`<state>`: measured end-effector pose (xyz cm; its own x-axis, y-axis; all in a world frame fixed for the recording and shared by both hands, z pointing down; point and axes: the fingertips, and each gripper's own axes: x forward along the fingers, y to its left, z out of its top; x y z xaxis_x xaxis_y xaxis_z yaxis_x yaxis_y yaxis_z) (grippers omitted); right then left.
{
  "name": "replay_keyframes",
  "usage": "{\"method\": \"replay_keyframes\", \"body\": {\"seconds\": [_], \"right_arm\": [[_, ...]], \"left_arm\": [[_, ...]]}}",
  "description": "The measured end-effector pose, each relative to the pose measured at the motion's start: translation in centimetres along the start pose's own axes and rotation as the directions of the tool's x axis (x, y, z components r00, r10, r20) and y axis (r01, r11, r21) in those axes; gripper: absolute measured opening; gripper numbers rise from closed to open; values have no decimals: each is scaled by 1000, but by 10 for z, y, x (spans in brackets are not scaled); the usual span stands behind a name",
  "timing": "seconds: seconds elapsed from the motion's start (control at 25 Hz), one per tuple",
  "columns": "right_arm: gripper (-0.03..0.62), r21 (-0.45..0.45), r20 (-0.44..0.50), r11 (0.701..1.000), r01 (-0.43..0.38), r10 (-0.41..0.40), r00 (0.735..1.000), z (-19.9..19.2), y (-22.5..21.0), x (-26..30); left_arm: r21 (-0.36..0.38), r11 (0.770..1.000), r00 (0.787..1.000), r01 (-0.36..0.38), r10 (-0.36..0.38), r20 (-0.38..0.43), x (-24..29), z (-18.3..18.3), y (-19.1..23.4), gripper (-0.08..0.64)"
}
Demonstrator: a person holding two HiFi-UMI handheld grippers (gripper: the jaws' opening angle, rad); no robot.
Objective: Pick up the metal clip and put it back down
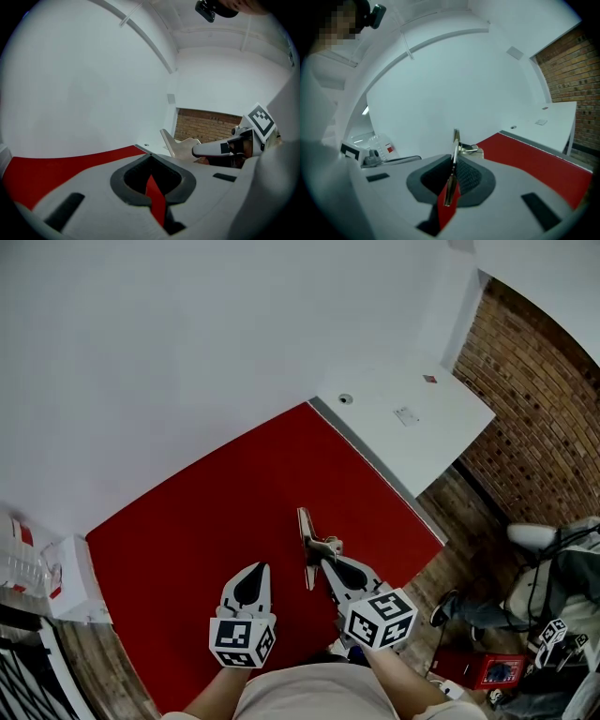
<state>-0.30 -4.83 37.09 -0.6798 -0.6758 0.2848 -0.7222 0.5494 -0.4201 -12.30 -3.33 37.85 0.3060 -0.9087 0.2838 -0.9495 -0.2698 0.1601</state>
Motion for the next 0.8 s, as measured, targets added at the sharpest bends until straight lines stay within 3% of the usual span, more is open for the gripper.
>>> {"method": "replay_keyframes", "body": {"seconds": [0.44, 0.6, 0.8], "right_arm": [[25, -5, 24, 1000, -8, 8, 1000, 9, 3, -13], [26, 3, 21, 1000, -7, 7, 1000, 7, 2, -17], [26, 6, 21, 1000, -9, 9, 1000, 6, 4, -19]], "left_arm": [[11, 1000, 1000, -6, 6, -10, -1, 6, -10, 3], [-35, 999, 1000, 13, -12, 6, -2, 7, -14, 5], [-27, 1000, 1000, 12, -11, 16, -4, 10, -14, 5]]}}
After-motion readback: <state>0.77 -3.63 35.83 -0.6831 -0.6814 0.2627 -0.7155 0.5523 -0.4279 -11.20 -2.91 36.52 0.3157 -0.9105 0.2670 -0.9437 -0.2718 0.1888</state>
